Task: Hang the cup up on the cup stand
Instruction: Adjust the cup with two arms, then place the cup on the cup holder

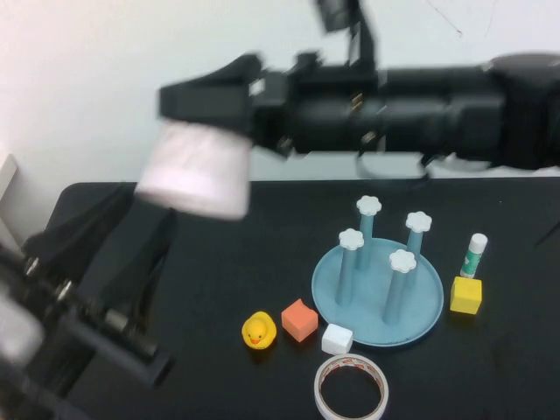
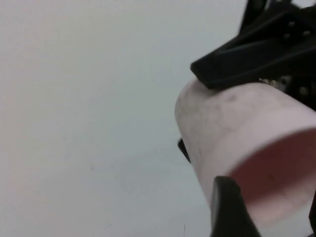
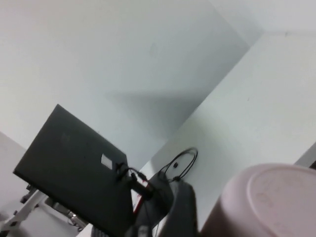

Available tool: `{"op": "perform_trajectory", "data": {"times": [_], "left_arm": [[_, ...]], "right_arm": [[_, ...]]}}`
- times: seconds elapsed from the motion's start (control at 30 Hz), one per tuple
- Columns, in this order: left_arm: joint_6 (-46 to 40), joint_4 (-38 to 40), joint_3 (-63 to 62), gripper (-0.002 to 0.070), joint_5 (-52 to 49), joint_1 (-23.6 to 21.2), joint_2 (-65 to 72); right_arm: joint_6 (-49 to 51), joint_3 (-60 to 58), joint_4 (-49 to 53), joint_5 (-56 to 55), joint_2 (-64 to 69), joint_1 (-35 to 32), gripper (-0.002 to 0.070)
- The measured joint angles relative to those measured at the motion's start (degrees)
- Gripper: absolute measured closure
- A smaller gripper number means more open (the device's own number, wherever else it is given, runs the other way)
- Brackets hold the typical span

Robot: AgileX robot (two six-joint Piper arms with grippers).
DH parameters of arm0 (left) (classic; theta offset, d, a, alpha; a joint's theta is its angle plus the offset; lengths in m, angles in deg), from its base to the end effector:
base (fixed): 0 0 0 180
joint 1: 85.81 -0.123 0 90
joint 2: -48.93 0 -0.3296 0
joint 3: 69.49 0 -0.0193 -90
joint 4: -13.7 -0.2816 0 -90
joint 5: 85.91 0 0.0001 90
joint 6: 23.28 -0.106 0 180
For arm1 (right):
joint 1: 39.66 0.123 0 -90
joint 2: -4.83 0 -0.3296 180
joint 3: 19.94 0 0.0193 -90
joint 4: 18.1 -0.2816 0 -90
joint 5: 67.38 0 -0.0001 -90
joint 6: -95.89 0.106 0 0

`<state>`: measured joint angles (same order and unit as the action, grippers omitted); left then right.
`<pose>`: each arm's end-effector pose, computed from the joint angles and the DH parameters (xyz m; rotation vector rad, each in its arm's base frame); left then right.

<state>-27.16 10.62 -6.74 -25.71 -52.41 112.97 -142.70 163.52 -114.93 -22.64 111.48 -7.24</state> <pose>0.1559 -0.1087 0.3081 0.4295 1.0939 -0.4587 0.3387 0.3029 0.3848 -0.5216 1.8539 1.5572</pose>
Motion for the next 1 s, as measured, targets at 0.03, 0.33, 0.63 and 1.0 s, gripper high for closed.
{"op": "perform_trajectory", "data": {"times": [0.03,0.33,0.63,1.0], "left_arm": [[0.1,-0.5,0.9,0.0356,0.0,0.0,-1.3],[3.9,-1.2,10.3,0.0449,-8.1,0.0,-17.2],[8.5,2.8,11.9,0.0669,-40.8,0.0,-31.4],[8.7,6.2,11.9,0.0675,-44.8,0.0,-34.1]], "right_arm": [[-1.2,0.2,0.0,1.2,-0.1,-1.3,0.0091],[-13.1,0.2,0.5,14.2,-2.3,-11.5,0.0092],[-28.6,0.6,10.6,14.1,-4.9,-13.8,0.0093],[-31.5,0.2,14.6,-18.3,-0.9,-13.8,0.0093]]}}
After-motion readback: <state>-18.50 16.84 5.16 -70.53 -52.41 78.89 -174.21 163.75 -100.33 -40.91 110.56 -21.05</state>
